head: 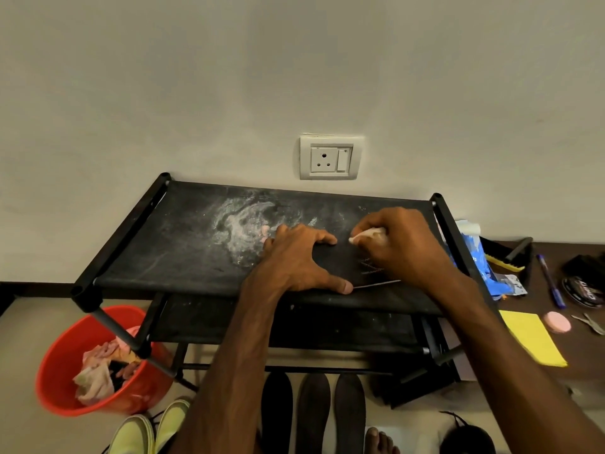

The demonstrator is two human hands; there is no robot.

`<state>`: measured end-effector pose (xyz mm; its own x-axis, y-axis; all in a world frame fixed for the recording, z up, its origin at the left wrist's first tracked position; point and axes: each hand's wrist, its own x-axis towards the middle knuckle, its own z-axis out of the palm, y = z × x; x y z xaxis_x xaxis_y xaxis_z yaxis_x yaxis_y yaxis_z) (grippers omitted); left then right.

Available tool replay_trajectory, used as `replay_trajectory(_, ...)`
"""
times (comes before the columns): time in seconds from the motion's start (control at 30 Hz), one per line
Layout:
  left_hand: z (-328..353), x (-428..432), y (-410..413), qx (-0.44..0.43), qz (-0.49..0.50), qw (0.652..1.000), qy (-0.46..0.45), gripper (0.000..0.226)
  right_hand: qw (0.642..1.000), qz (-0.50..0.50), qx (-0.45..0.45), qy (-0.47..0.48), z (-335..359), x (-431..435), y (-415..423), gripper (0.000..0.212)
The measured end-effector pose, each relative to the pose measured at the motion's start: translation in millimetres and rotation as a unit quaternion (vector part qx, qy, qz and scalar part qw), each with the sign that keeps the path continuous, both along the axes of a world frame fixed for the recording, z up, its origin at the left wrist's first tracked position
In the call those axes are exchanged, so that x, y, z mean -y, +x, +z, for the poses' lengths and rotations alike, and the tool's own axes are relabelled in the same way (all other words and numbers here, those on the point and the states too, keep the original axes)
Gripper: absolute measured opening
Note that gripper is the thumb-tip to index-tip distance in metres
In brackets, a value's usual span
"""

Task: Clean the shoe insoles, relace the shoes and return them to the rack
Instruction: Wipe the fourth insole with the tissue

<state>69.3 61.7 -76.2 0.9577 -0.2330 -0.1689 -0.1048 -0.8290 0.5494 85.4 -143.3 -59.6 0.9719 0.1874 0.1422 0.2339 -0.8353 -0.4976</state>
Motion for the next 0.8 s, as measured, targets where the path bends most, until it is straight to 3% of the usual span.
replay_trajectory(0.13, 5, -5, 0, 0.002, 0.015, 1.000, 0.018, 0.093, 0.994, -0.048, 0.079, 0.065, 11, 15, -4, 0.003)
replay_trajectory(0.3, 9, -12, -1, 0.000, 0.020, 0.998, 0.054, 0.097, 0.997, -0.054, -0.003, 0.058, -3, 23, 1, 0.008)
replay_trajectory(0.47, 7, 4, 0, 0.017, -0.006, 0.999, 0.040, 0.110, 0.995, -0.059, 0.030, 0.073, 2, 25, 2, 0.014)
replay_trajectory(0.67, 2, 7, 1, 0.034, -0.029, 0.998, 0.046, 0.087, 0.988, -0.109, 0.046, 0.102, 1, 41, 4, 0.013)
replay_trajectory(0.8, 3, 0, 4, 0.040, -0.019, 0.998, 0.042, 0.085, 0.986, -0.123, 0.046, 0.100, 3, 48, 6, 0.015)
